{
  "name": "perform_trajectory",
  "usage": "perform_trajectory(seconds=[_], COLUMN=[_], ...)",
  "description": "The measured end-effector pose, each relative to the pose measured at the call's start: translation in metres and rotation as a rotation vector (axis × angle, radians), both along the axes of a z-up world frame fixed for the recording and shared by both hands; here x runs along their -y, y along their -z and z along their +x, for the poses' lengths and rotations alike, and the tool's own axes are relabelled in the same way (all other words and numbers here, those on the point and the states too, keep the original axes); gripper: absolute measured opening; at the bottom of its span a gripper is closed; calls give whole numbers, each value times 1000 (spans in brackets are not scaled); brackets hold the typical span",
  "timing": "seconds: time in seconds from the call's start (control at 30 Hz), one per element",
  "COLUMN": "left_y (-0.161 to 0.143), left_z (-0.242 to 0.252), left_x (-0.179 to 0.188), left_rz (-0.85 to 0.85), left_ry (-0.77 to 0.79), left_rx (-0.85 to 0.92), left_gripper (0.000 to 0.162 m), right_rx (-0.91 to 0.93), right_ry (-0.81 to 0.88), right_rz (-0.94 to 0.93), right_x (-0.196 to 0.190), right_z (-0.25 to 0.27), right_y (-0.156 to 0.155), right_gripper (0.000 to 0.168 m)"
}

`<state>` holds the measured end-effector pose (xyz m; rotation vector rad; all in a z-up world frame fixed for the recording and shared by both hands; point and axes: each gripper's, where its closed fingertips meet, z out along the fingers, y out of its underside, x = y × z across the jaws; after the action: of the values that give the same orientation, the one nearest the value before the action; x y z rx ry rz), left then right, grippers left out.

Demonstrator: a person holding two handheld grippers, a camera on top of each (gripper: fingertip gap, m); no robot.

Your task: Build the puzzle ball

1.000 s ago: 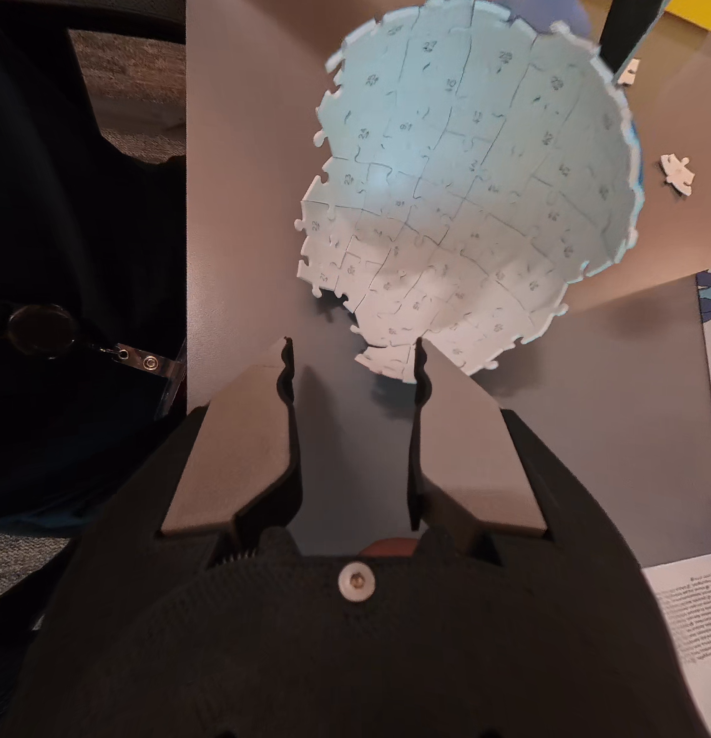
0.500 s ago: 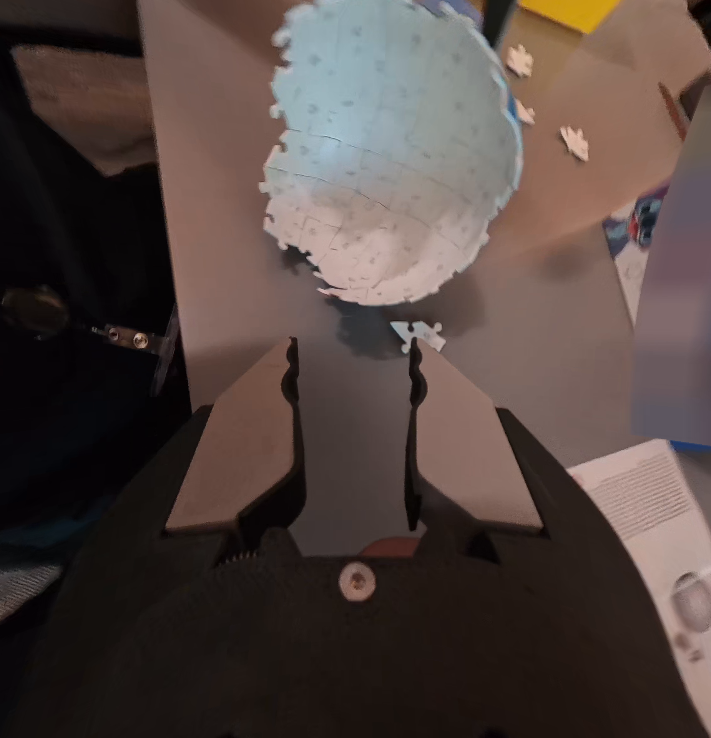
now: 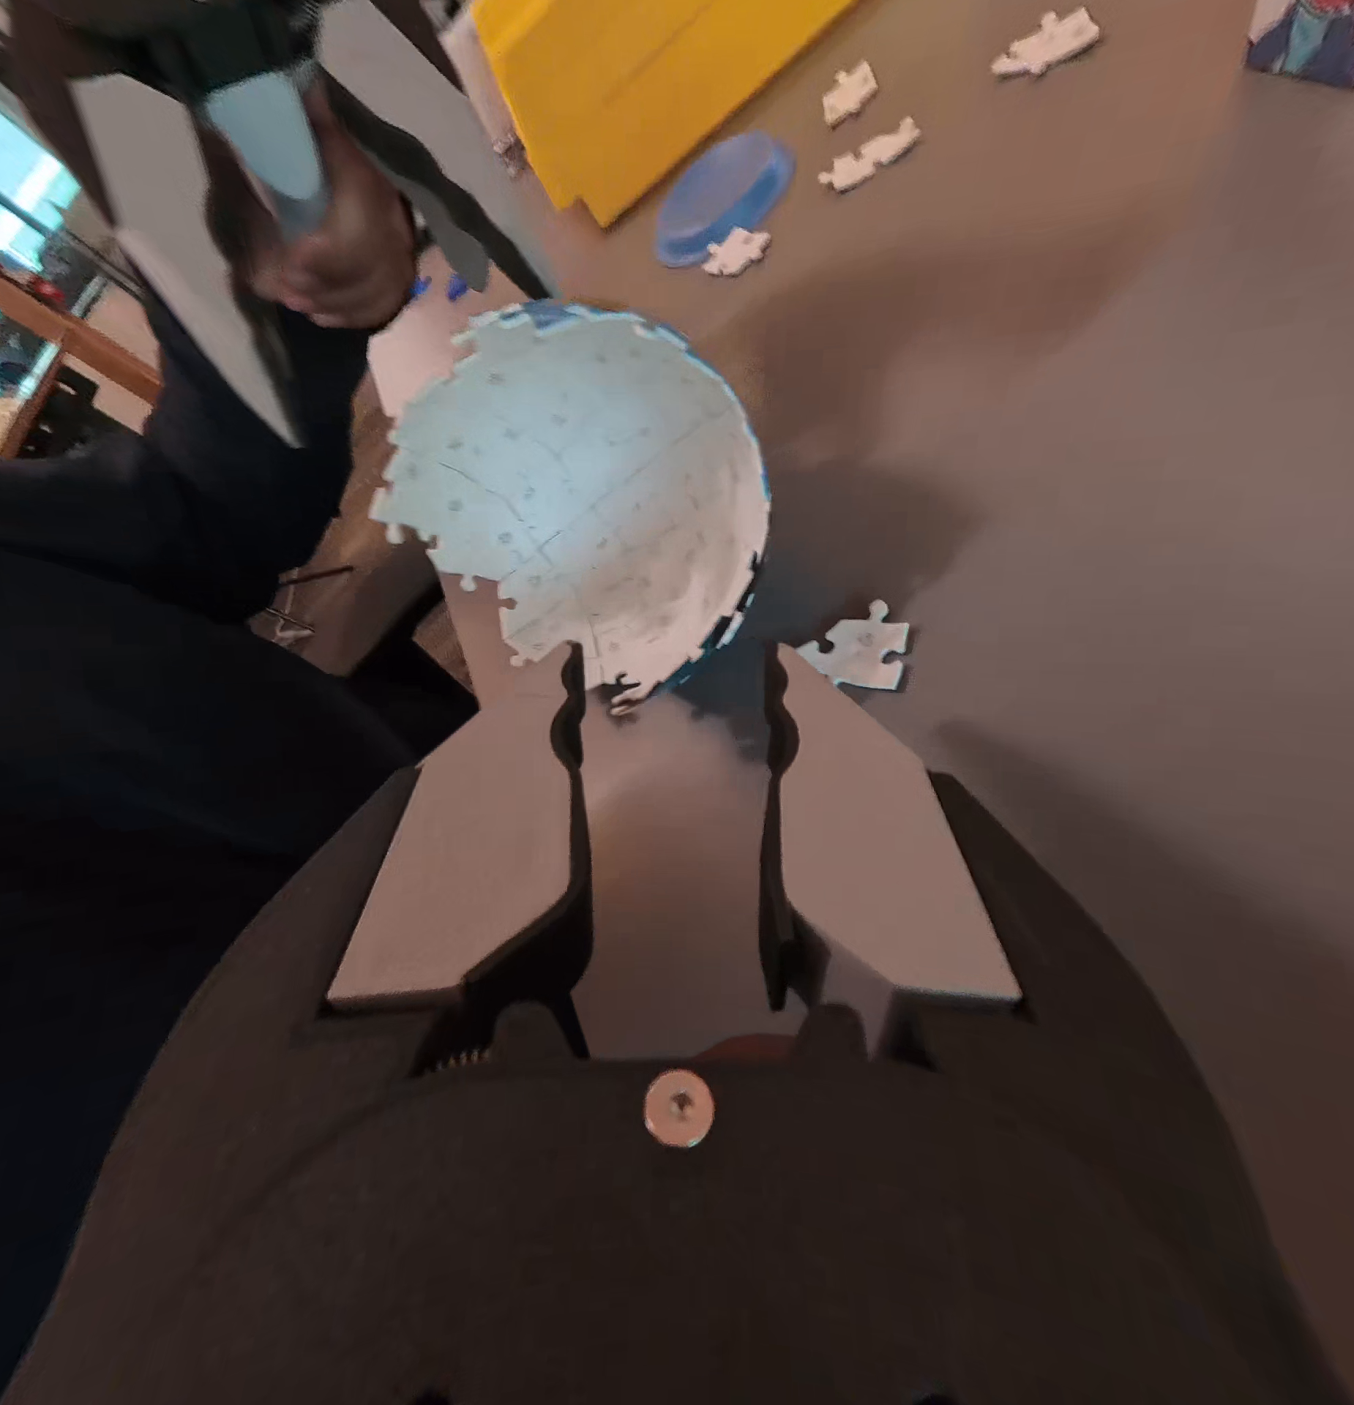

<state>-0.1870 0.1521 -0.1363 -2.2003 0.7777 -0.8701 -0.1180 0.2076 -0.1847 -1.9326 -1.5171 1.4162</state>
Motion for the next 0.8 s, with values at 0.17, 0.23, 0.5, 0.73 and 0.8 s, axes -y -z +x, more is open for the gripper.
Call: perform_trajectory(seconds=[0.17, 0.23, 0.5, 0.73, 0.8], left_y=[-2, -2, -3, -1, -1], left_z=[4, 5, 6, 6, 5], left_x=[4, 6, 9, 8, 7], left_rz=[13, 18, 27, 29, 23], left_ry=[15, 19, 39, 60, 63], left_rx=[3, 1, 2, 21, 39], left_gripper=[82, 82, 81, 81, 81], right_rx=[130, 165, 266, 311, 319], right_ry=[-66, -83, -145, -171, -175], right_rz=[-19, -15, 20, 42, 51], right_x=[3, 3, 4, 1, 1], right_z=[-11, -15, -27, -32, -33], right_y=[20, 26, 44, 48, 48], right_gripper=[44, 40, 20, 5, 5])
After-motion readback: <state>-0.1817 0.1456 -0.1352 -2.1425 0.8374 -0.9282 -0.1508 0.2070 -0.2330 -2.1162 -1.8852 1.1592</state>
